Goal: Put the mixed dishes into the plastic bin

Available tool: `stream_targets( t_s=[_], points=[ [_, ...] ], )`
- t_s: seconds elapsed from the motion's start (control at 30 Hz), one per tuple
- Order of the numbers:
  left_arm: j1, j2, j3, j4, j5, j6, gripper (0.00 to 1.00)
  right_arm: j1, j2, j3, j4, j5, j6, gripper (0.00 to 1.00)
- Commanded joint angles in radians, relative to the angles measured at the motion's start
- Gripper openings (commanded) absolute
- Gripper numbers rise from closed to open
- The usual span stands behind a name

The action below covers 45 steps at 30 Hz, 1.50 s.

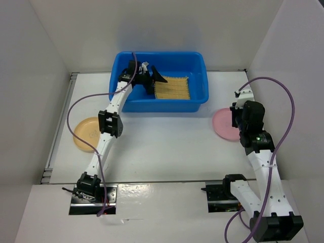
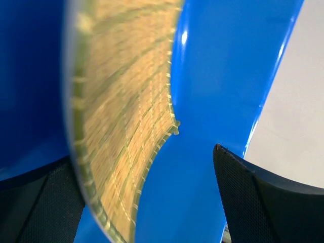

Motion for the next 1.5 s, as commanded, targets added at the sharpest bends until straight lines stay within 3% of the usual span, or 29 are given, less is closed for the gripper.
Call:
stream_targets(
  t_s=[0.0,0.4,0.47,0.57,0.6,0.63,0.67,0.83,0.87,1.0,1.1,1.27,1.47],
  points=[
    [0.039,-0.103,0.053,-0.023,-0.017,-0.015,1.00,0.001,0.014,-0.004,0.049,-0.004,-0.006,0.21],
    [0.111,-0.320,0.053,-0.413,-0.313,0.212,1.00,0.038,0.033,-0.004,0.049,-0.014,-0.006,0.26],
    [0.111,-0.405,0.053,-0.496,-0.424,0.276,1.00,0.038,0.033,-0.004,0.049,-0.014,-0.006,0.32],
    [0.089,-0.543,0.053,-0.631,-0.696,0.394,1.00,0.038,0.033,-0.004,0.049,-0.014,-0.006,0.39],
    [0.089,-0.609,0.010,-0.631,-0.749,0.431,1.00,0.038,0.033,-0.004,0.049,-0.014,-0.006,0.40],
    [0.080,-0.690,-0.214,-0.631,-0.915,0.431,1.00,0.038,0.033,-0.004,0.049,-0.014,-0.006,0.40],
    [0.080,-0.825,-0.301,-0.631,-0.985,0.431,1.00,0.038,0.033,-0.004,0.049,-0.014,-0.006,0.42],
    [0.192,-1.161,-0.753,-0.622,-1.208,0.324,1.00,0.047,0.033,-0.004,0.049,-0.014,-0.006,0.43],
    [0.262,-1.204,-0.940,-0.598,-1.202,0.301,1.00,0.047,0.046,-0.004,0.049,-0.014,-0.006,0.43],
    [0.463,-1.448,-1.432,-0.362,-1.013,0.330,0.95,0.057,0.066,-0.004,0.049,-0.023,-0.015,0.43],
    [0.568,-1.550,-1.576,-0.324,-1.008,0.309,0.94,0.057,0.076,-0.004,0.049,-0.034,-0.015,0.44],
    [0.764,-1.489,-1.766,-0.331,-0.931,0.318,0.97,0.057,0.076,-0.004,0.040,-0.043,-0.015,0.45],
    [0.812,-1.440,-1.885,-0.240,-0.871,0.336,0.97,0.057,0.067,-0.004,0.040,-0.043,-0.015,0.47]
  ],
)
